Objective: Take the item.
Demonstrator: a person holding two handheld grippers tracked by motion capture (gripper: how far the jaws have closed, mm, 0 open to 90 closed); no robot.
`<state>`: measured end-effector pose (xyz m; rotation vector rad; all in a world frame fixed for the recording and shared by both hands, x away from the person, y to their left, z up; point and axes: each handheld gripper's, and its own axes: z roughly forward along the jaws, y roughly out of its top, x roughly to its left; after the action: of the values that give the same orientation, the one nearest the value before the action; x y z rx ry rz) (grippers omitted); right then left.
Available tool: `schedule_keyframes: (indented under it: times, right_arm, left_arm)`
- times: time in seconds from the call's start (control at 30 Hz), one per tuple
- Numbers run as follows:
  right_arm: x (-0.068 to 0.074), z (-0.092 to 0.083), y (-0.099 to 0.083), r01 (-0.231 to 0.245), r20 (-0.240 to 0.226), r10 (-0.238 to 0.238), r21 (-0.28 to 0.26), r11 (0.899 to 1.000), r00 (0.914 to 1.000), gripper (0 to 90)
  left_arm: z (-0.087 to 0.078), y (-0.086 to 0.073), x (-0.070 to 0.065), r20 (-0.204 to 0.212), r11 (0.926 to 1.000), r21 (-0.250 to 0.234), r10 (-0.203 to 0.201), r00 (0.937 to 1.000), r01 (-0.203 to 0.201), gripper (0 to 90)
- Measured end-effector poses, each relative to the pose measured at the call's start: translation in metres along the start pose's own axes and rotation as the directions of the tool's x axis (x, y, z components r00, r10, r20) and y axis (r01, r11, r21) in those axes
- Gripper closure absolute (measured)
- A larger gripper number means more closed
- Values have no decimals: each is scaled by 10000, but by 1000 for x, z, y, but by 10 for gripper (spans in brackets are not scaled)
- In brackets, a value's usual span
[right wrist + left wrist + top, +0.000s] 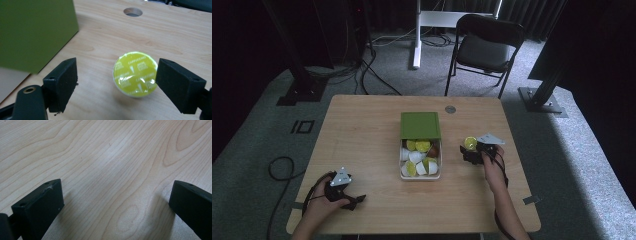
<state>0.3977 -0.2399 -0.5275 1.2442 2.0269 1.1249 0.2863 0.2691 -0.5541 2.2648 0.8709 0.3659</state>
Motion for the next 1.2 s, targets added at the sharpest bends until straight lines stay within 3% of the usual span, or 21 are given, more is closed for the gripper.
schedule_keyframes:
  times: [0.1, 0.23, 0.57, 0.67, 0.8, 1.07, 1.2]
  right_arm:
    - [0, -5, -4, 199, -158, -197, 110, 9997, 9997, 177]
    - [-2, -15, -11, 519, -819, -509, 106, 9986, 9953, 177]
    - [0, -29, -25, 935, -1363, -883, 328, 9951, 9867, 177]
    - [4, -34, -34, 1282, -1923, -1182, 407, 9909, 9742, 178]
    - [8, -38, -40, 1685, -2260, -1558, 377, 9850, 9616, 178]
    - [12, -45, -53, 1902, -3033, -1722, 304, 9813, 9372, 177]
    - [14, -50, -58, 2275, -3193, -2067, 290, 9733, 9248, 177]
  left_arm:
    - [0, 0, 0, -1, 10000, 2, 5, 10000, -5, 5]
    - [0, 0, 0, -3, 10000, 0, -1, 10000, 1, 5]
    - [0, 0, 0, 1, 10000, 0, 4, 10000, -4, 5]
    - [0, 0, 0, -6, 10000, 2, 3, 10000, -3, 5]
    - [0, 0, 0, -2, 10000, 0, 4, 10000, -4, 5]
    - [0, 0, 0, -2, 10000, 1, 4, 10000, -4, 5]
    - [0, 0, 0, -2, 10000, -1, 1, 10000, -1, 5]
